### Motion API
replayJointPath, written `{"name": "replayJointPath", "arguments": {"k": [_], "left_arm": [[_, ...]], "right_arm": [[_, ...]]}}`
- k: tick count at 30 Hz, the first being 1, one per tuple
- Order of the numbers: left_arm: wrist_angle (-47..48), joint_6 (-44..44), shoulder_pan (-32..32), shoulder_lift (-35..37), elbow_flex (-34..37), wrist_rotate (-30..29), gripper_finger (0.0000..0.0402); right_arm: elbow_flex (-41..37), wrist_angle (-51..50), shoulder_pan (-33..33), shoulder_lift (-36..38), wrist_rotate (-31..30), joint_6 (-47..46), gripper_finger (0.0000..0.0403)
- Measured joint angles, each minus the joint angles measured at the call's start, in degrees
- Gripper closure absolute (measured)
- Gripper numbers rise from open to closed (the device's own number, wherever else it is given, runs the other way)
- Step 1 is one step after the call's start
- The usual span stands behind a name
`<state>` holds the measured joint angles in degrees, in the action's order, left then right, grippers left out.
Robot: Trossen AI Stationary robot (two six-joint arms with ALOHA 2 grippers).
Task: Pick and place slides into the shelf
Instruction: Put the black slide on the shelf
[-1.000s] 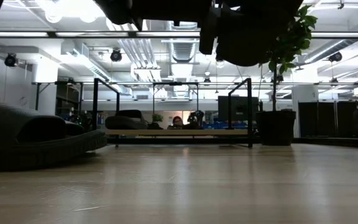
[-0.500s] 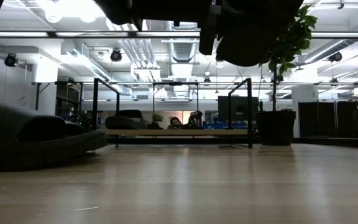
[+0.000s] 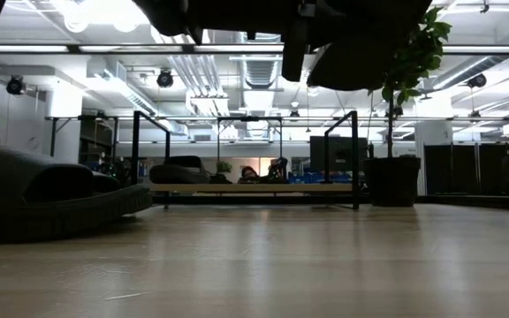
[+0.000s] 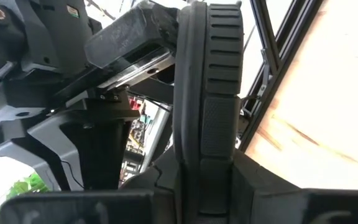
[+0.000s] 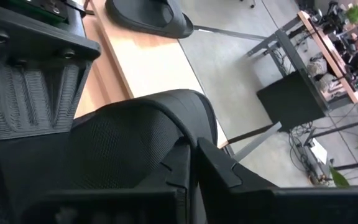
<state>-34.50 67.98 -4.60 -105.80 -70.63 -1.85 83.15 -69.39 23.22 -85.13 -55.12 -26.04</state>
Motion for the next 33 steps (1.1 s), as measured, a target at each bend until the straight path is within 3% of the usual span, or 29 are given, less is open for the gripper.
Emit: {"name": "replayJointPath", "arguments": {"k": [14, 21, 25, 33], "left_arm": [[-0.08, -0.42, 0.13, 0.85, 2.24, -7.04, 0.035], [-0.62, -0.34, 0.26, 5.6, 7.56, -11.69, 0.035], [-1.13, -1.82, 0.28, 8.41, 9.57, -12.22, 0.035], [-0.92, -4.45, 0.32, 12.87, 12.96, -12.32, 0.0351]], "right_arm": [[6.41, -0.9, 2.92, 1.57, -0.45, 6.63, 0.0309], [8.11, -0.68, 11.08, 4.23, 0.38, 9.45, 0.0277], [7.63, -0.61, 16.26, 3.93, -2.11, 10.97, 0.0273], [6.69, -0.88, 19.85, 0.53, -4.65, 15.85, 0.0259]]}}
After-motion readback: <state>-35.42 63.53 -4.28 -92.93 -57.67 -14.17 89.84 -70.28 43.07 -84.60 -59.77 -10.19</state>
